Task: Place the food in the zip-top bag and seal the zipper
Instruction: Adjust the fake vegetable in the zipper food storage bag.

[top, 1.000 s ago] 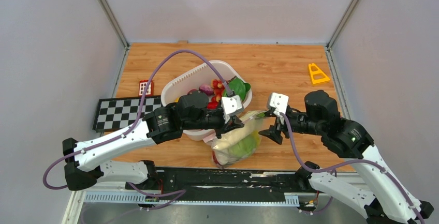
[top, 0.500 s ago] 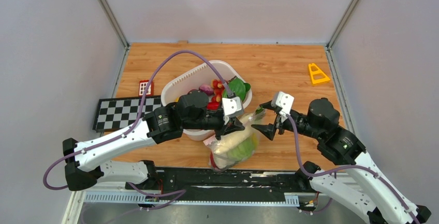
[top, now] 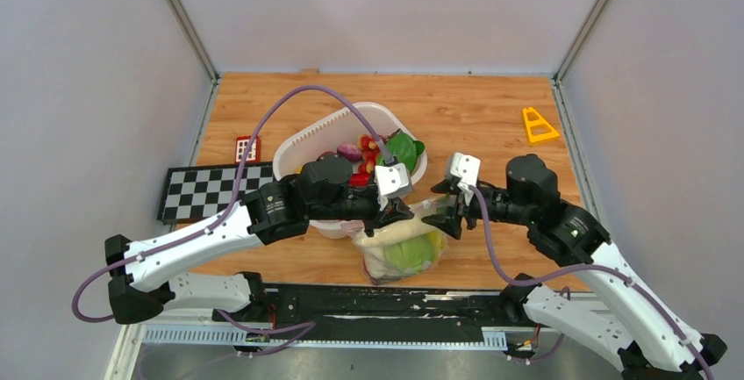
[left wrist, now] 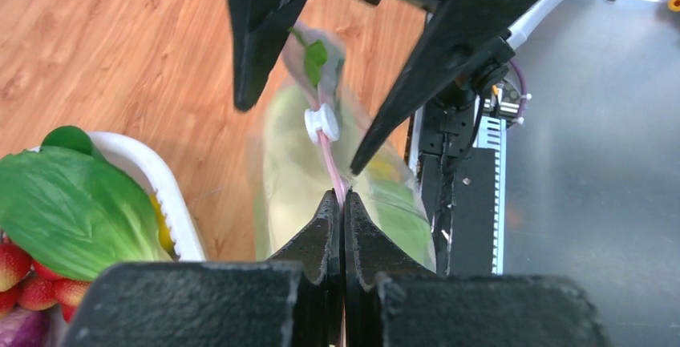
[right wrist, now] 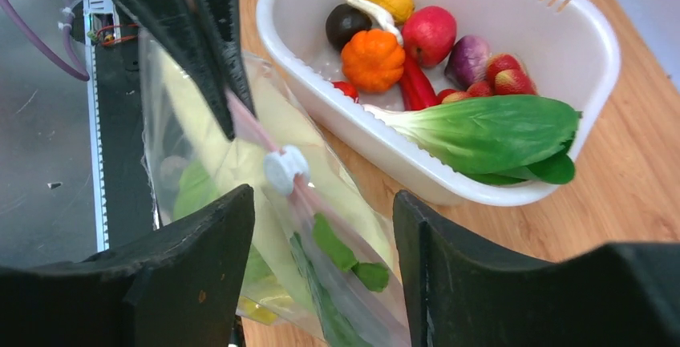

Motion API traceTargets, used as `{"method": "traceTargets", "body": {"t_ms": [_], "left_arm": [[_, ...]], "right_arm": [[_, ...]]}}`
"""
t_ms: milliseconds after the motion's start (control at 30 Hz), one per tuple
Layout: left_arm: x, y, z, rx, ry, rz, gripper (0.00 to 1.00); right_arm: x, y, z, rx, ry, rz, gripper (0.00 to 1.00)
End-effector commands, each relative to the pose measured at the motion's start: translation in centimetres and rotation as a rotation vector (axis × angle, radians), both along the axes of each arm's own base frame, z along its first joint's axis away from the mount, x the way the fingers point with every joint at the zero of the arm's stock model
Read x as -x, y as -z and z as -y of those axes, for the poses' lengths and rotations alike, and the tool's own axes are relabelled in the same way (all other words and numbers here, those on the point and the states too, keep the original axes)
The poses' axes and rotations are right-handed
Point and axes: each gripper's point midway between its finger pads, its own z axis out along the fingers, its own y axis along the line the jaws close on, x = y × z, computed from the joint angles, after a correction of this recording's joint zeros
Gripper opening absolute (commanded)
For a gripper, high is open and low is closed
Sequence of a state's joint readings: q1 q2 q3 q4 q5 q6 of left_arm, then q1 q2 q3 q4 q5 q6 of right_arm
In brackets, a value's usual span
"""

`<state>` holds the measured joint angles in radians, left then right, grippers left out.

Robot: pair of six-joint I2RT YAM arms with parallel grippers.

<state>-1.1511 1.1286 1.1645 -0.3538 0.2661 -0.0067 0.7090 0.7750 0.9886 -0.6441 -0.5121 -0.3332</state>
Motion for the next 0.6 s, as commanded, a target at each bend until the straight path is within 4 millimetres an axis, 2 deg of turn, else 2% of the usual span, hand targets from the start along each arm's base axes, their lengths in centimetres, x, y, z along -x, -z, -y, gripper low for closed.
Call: {"method": "traceTargets", "body": {"t_ms": [0,67,233,300,333,367,400,467,500,567], "left_arm": [[-1.1,-4.1,-0.3,0.135,-0.078,0.065,0.00],[-1.7,-3.5,-0.6,0.118,-0.112,0.061,0.00],[-1.8,-2.9,-0.6,0.101,-0.128,0.051,0.00],[-1.8,-2.8,-0.6,0.099,-0.121,0.052,0.00],[-1.7,-2.8,-0.6,0.099,-0.117,0.052,0.00],[-1.6,-3.0,-0.6,0.103,-0.112,0.054,0.00],[-1.6,-3.1,-0.6,0.106,-0.109,0.057,0.00],[-1.5,-3.2,-0.6,0.109,-0.101,0.062,0.00],[-1.3,-3.3,-0.6,0.109,-0.094,0.064,0.00],[-1.2,-3.5,-0.6,0.110,-0.083,0.067,0.00]], "right_arm": [[1.1,-3.5,1.8,-0.071,0.042,0.092,0.67],[1.6,-4.4,2.5,-0.077,0.053,0.111,0.71],[1.8,-6.2,4.5,-0.085,0.138,0.134,0.71],[2.3,-7.0,4.8,-0.115,0.145,0.131,0.66],[2.6,-7.3,4.8,-0.131,0.144,0.129,0.60],[2.6,-7.5,5.0,-0.139,0.154,0.125,0.50],[2.6,-7.4,5.1,-0.135,0.165,0.117,0.45],[2.2,-6.9,5.3,-0.114,0.186,0.101,0.45],[1.5,-6.7,5.5,-0.107,0.226,0.095,0.47],[0.0,-6.8,5.8,-0.120,0.317,0.083,0.44]]}}
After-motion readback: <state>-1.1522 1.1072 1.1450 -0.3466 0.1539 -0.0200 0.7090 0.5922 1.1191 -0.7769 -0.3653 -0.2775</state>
